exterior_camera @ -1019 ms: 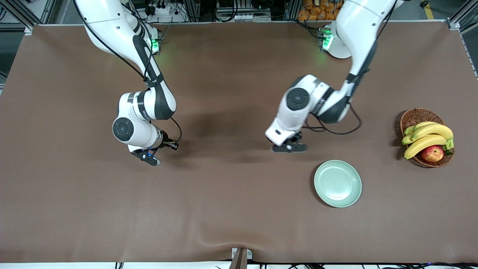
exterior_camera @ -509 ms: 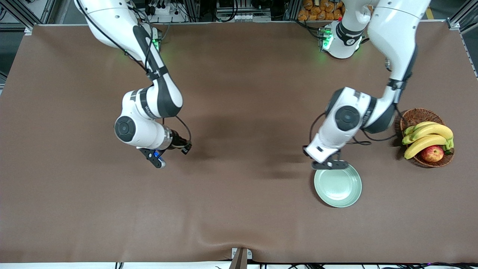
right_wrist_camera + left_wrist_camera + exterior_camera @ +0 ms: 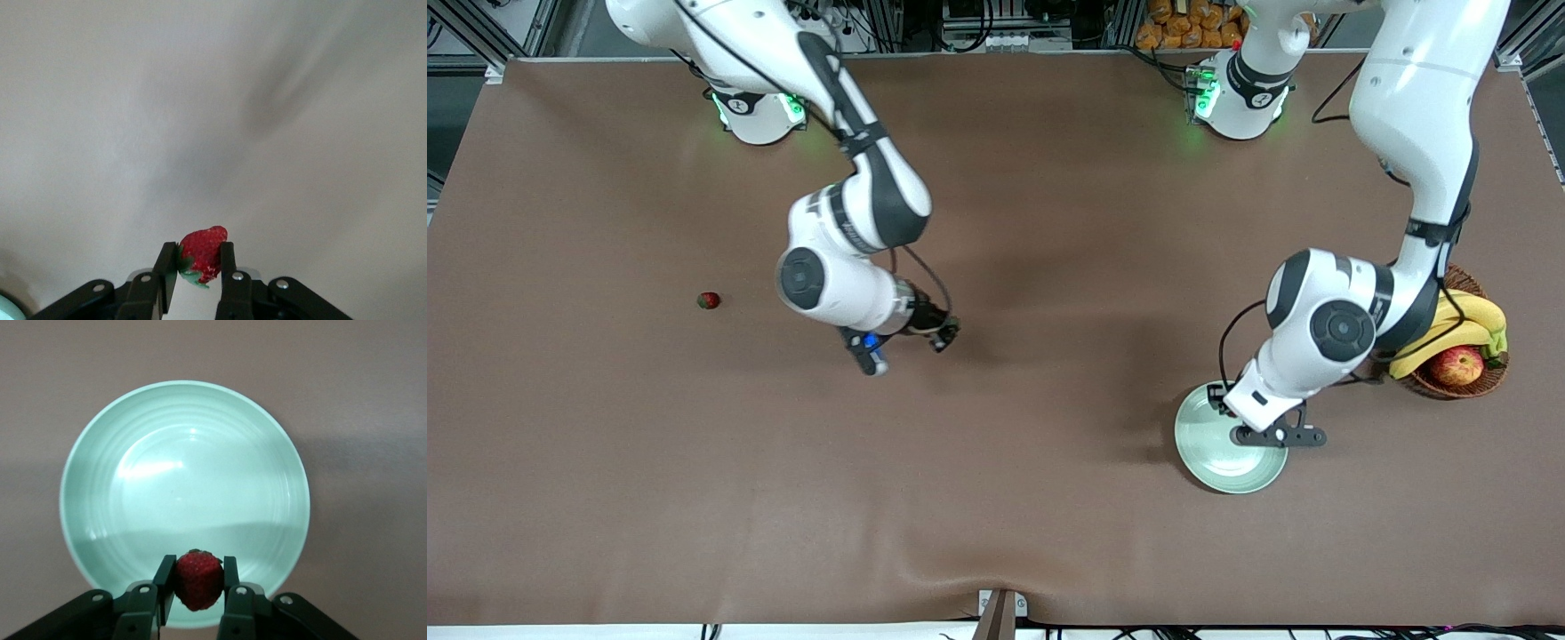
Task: Collect all strawberries into plate
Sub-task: 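Open the left gripper over the plate while the right gripper sets its strawberry down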
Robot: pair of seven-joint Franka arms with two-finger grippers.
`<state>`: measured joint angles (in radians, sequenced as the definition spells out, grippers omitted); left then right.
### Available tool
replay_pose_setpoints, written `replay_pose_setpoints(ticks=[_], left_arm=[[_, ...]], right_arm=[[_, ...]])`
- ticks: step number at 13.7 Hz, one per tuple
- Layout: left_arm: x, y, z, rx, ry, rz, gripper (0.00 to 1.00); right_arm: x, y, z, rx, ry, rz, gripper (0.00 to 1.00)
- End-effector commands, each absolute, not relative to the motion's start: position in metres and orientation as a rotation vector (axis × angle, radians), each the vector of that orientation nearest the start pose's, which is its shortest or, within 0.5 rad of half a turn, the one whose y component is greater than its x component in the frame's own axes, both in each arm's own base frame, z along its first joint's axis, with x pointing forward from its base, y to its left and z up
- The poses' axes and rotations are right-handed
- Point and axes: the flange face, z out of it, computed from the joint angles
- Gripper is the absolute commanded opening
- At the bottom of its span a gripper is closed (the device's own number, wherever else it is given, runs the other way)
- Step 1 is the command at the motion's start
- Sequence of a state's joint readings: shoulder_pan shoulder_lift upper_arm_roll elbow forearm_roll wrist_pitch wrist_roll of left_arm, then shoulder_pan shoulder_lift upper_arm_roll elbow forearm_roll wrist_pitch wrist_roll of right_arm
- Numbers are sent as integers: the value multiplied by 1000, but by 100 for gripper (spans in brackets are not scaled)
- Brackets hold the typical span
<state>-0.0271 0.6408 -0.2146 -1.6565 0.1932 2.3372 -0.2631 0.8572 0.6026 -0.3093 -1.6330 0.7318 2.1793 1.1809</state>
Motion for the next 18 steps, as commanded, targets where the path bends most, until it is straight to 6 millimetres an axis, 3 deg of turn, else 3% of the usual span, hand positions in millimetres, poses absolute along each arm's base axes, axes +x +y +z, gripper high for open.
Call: replay_pose_setpoints(ticks=[1,3,4,5,6,10,11,12,13,16,18], left_arm=[[691,-134,228,-3113,138,-93,0],[691,-133,215,-3115,155,-94,0],[692,-132,210,-3117,160,-95,19],[692,-132,209,-3118,163,-98,69],[692,-132,210,-3117,164,-100,100],[693,-132,215,-3114,168,-113,100],[694,-130,217,-3112,164,-118,100],[695,-128,225,-3112,155,-135,100],[696,-129,235,-3112,142,-157,100],[690,-141,257,-3114,147,-178,100],[680,-147,263,-3114,109,-170,100]], right_arm=[[558,437,267,-2406,1484,431,0],[534,472,248,-2382,1524,406,0],[527,488,241,-2369,1525,390,0],[520,500,233,-2363,1522,387,0],[514,512,225,-2360,1522,386,0],[492,541,196,-2348,1528,342,0],[491,543,195,-2346,1525,337,23],[492,542,195,-2348,1525,335,84],[491,544,198,-2362,1509,330,100],[505,539,223,-2370,1492,336,100],[533,513,245,-2397,1527,347,100]])
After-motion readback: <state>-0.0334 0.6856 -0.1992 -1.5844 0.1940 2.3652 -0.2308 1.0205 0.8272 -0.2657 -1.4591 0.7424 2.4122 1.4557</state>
